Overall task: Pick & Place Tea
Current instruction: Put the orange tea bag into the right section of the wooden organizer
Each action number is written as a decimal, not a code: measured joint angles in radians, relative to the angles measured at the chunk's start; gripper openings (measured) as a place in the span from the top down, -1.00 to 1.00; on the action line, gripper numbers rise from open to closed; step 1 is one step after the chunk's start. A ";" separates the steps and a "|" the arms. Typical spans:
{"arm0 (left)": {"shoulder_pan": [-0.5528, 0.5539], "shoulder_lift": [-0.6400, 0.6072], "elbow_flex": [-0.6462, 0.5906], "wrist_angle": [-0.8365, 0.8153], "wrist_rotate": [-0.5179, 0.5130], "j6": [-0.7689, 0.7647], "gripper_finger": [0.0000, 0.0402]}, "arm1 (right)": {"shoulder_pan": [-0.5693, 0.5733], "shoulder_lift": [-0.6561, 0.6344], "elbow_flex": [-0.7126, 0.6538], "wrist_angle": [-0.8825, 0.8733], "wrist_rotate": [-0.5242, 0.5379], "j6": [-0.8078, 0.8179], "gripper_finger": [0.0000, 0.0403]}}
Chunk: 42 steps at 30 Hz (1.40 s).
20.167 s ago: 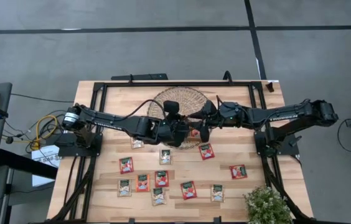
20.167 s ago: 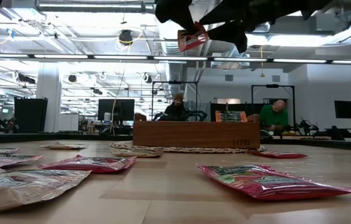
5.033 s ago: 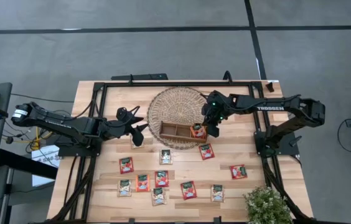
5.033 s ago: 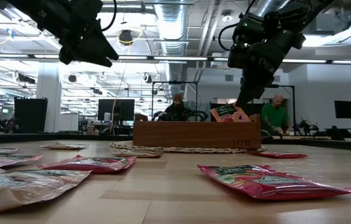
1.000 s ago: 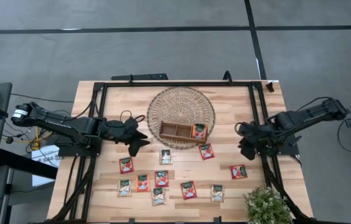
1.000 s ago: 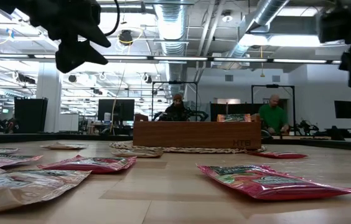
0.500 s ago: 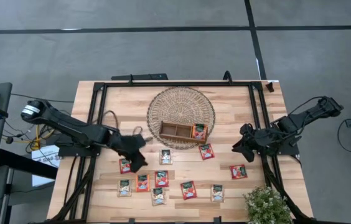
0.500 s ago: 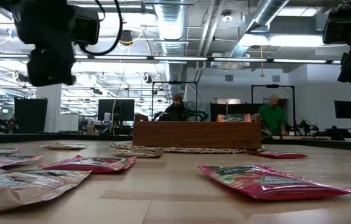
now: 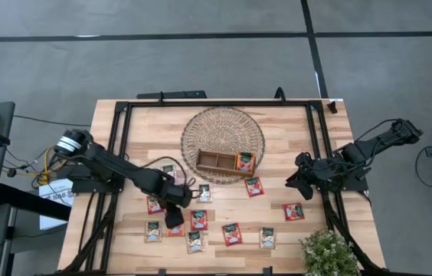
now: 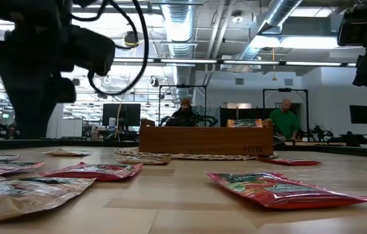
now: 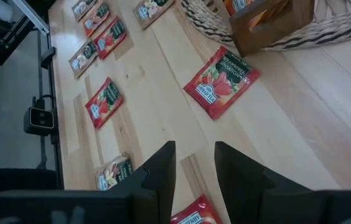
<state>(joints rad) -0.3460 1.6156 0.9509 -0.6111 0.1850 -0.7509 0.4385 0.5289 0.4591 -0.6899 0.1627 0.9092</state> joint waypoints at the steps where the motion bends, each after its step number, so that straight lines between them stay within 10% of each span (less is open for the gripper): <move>1: -0.003 0.014 0.007 0.001 0.004 0.002 0.12 | 0.000 0.000 0.000 0.000 -0.002 0.000 0.49; 19: -0.121 0.036 0.035 0.020 -0.166 0.132 0.12 | 0.000 0.000 0.001 0.000 -0.005 -0.002 0.49; 42: -0.105 0.163 0.038 0.037 -0.093 0.130 0.12 | 0.000 0.000 0.001 0.029 -0.005 -0.028 0.49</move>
<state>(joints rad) -0.4511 1.7786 0.9894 -0.5744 0.0916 -0.6209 0.4381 0.5289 0.4603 -0.6610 0.1577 0.8814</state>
